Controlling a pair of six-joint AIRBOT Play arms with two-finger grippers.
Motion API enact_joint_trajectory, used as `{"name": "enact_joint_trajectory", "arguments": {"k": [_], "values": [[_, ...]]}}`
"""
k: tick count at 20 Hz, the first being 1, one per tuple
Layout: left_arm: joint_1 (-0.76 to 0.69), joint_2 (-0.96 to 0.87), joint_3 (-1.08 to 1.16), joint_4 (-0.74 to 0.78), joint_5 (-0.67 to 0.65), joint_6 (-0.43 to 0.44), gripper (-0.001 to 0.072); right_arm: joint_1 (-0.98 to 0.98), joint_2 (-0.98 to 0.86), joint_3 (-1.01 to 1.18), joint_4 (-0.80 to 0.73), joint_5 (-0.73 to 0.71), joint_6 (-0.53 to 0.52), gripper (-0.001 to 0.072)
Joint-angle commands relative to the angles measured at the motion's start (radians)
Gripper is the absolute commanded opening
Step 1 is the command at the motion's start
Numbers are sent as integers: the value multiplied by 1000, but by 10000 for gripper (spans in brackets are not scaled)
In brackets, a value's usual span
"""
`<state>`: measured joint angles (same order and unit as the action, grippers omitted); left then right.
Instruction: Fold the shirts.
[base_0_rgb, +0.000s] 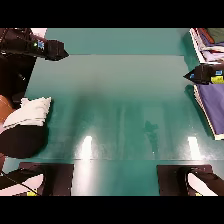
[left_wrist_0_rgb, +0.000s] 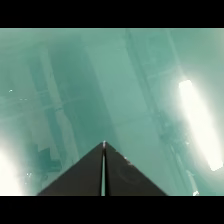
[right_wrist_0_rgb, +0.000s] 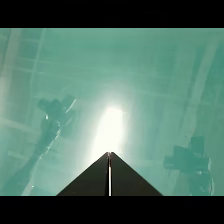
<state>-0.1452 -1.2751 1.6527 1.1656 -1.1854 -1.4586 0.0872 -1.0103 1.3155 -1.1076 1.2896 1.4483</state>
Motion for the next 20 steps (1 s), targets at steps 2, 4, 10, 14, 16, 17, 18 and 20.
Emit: {"name": "enact_joint_trajectory", "arguments": {"k": [2,4,10,14,16,17,18,20], "values": [[-1,0,1,0,0,0,28,5,1,0,-3,0,0,19],[-1,0,1,0,0,0,28,5,1,0,-3,1,0,19],[-1,0,1,0,0,0,28,5,1,0,-3,0,0,19],[-1,0,1,-4,32,0,28,5,0,0,-3,0,0,19],[-1,0,1,-2,113,2,28,5,0,0,-3,0,0,19],[1,0,1,14,122,2,28,5,0,0,-3,0,0,19],[12,3,1,41,97,-1,28,5,0,0,-3,0,0,19],[63,17,-2,149,-20,-30,28,5,1,0,-2,4,1,19]]}}
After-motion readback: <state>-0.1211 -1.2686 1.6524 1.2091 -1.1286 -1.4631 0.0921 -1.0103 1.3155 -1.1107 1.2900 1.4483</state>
